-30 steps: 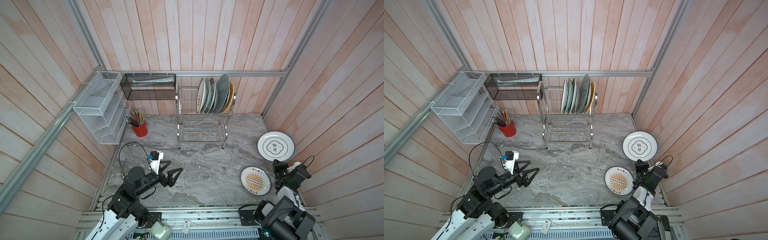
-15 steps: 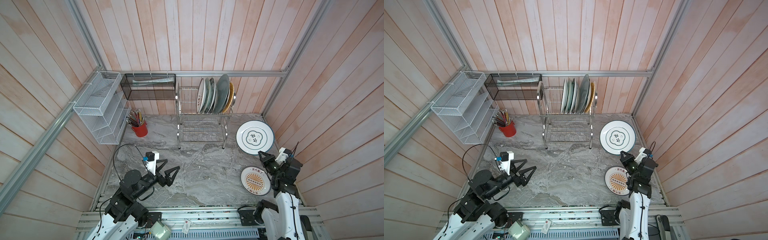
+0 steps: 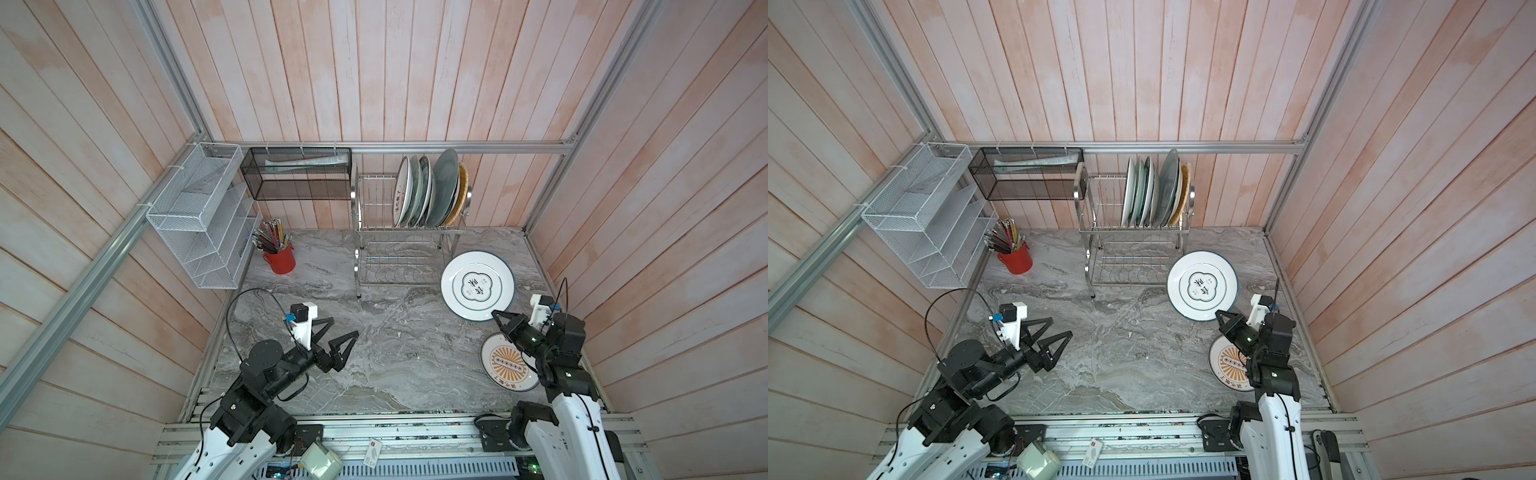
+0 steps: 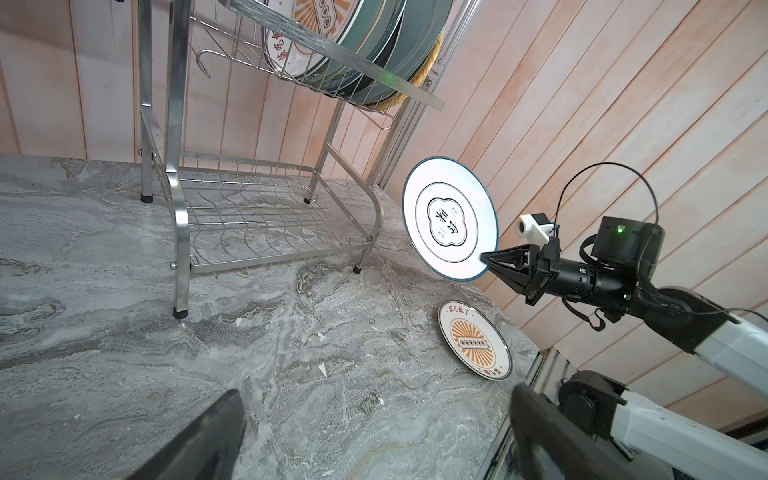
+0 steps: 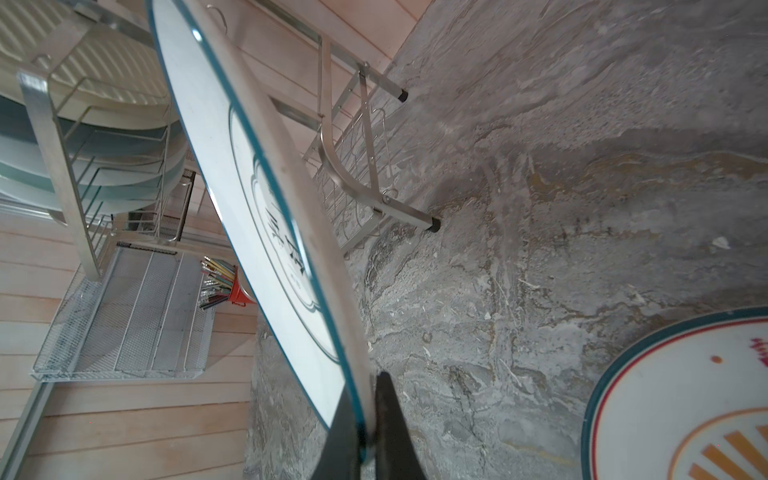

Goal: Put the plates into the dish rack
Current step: 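Drag the upright flower-print plate with the right gripper toward the left gripper, then reach the left gripper to the flower-print plate rim and grip it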

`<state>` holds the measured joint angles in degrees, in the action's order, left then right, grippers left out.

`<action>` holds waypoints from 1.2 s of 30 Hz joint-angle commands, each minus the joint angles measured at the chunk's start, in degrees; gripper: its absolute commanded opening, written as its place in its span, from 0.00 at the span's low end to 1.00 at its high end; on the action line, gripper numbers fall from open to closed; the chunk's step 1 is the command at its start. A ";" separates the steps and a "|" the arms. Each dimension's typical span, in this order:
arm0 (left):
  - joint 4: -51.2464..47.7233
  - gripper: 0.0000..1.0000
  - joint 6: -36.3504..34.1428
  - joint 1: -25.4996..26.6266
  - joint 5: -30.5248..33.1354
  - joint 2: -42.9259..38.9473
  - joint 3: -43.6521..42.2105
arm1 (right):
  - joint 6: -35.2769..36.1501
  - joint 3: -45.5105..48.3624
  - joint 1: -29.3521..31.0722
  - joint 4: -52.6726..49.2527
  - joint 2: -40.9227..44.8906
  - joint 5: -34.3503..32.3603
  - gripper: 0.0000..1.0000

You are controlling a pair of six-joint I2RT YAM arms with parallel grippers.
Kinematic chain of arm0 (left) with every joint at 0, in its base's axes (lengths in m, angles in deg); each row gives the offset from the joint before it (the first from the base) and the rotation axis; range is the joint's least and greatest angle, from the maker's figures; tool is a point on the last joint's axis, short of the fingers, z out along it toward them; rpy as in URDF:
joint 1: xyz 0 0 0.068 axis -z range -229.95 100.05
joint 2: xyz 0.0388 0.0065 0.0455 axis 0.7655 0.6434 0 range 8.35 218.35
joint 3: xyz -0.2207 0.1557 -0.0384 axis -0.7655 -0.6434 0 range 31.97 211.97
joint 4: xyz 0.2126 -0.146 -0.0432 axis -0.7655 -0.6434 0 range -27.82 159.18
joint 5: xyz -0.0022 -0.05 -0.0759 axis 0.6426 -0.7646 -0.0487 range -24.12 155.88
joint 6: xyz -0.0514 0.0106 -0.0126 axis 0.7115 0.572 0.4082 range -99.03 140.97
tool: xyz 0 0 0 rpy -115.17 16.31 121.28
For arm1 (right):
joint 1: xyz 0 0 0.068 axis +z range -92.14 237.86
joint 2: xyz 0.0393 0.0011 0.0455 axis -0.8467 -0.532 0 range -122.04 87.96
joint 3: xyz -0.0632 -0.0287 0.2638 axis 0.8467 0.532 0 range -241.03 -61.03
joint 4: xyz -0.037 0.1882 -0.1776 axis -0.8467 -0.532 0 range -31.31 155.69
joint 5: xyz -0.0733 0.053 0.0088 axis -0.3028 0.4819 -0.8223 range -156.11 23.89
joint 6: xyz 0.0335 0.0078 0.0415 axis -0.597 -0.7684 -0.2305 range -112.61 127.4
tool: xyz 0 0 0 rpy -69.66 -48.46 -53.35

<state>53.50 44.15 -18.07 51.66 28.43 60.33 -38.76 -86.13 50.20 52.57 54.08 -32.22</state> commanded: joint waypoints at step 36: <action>39.23 1.00 -47.64 39.38 44.12 63.95 14.62 | -12.00 -2.52 20.54 13.58 -20.07 -2.99 0.00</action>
<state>85.76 14.21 19.50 85.60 87.49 73.37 -46.67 -87.84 70.15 65.15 32.61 -35.83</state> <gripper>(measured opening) 0.999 0.069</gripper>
